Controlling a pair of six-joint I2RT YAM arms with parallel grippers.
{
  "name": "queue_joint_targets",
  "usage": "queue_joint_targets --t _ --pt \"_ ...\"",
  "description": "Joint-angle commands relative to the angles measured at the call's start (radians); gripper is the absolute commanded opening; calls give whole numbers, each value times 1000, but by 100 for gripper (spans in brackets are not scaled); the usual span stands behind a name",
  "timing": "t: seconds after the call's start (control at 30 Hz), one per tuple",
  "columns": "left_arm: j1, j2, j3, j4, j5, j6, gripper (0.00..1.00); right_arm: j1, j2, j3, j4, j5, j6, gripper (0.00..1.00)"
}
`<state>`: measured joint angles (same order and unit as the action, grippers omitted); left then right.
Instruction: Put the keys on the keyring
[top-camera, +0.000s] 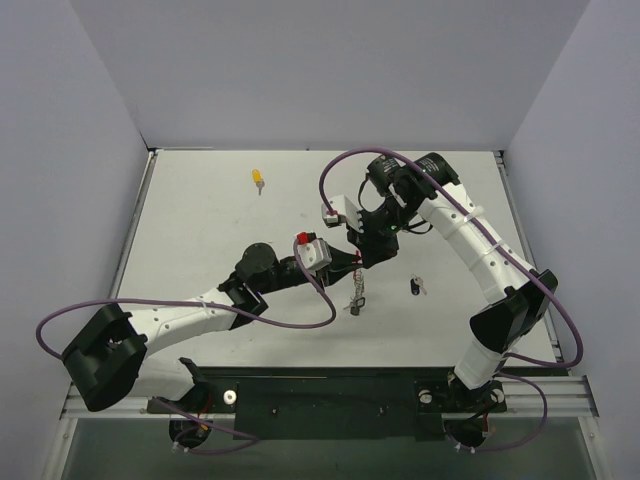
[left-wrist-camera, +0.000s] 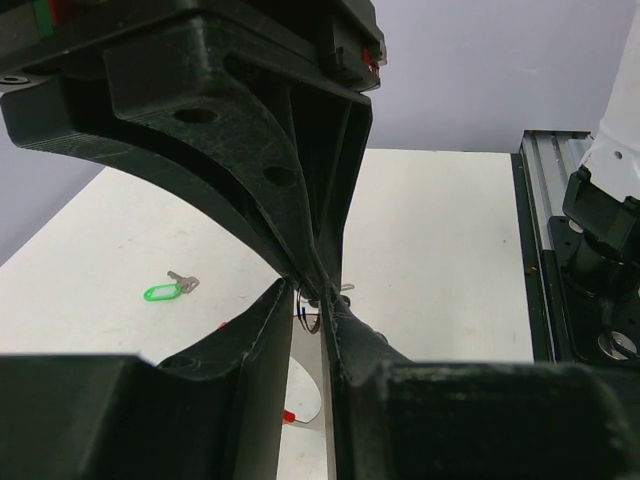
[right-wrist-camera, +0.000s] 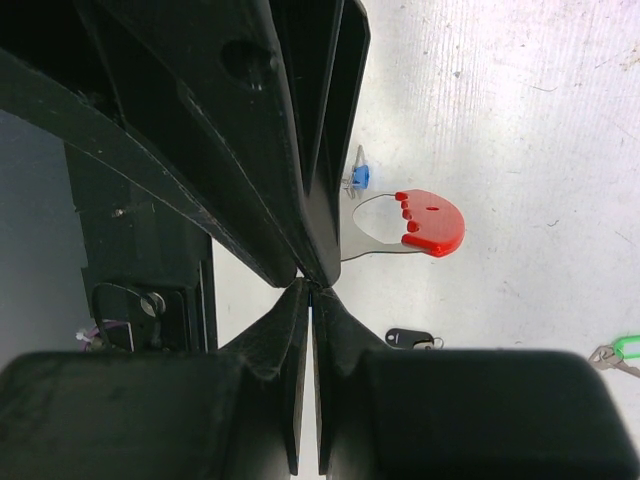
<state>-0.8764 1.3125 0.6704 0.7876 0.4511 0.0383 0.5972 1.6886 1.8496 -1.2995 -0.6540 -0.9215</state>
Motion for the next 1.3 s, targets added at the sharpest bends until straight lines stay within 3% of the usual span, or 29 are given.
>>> queue_joint_targets --t 0.0,0.13,0.4,0.5,0.7,0.77,0.83,0.87,0.93,1.27 --pt "-3 8 49 -7 23 12 26 7 -7 30 -53 -27 -13 0" --pt "-4 7 47 -13 24 14 25 7 -9 31 -55 -27 -14 0" --pt "-3 8 57 -30 38 23 12 7 -9 31 -55 -27 -14 0" --pt "-4 8 57 -31 47 23 0 9 -6 31 -55 -29 -14 0" --pt "-1 4 51 -31 44 -1 0 3 -9 33 -47 -38 -1 0" --pt "1 -10 28 2 20 -20 0 -10 -13 34 -46 -62 7 9" --pt "4 -24 12 24 9 -32 0 -28 -27 28 -44 -114 7 25" --pt "5 -33 6 33 9 -34 0 -42 -32 20 -46 -127 6 38" --pt "10 -48 -8 57 14 -70 0 -62 -52 7 -44 -154 -2 46" --pt "24 -87 -43 88 49 -112 0 -97 -102 -70 -18 -229 -63 47"
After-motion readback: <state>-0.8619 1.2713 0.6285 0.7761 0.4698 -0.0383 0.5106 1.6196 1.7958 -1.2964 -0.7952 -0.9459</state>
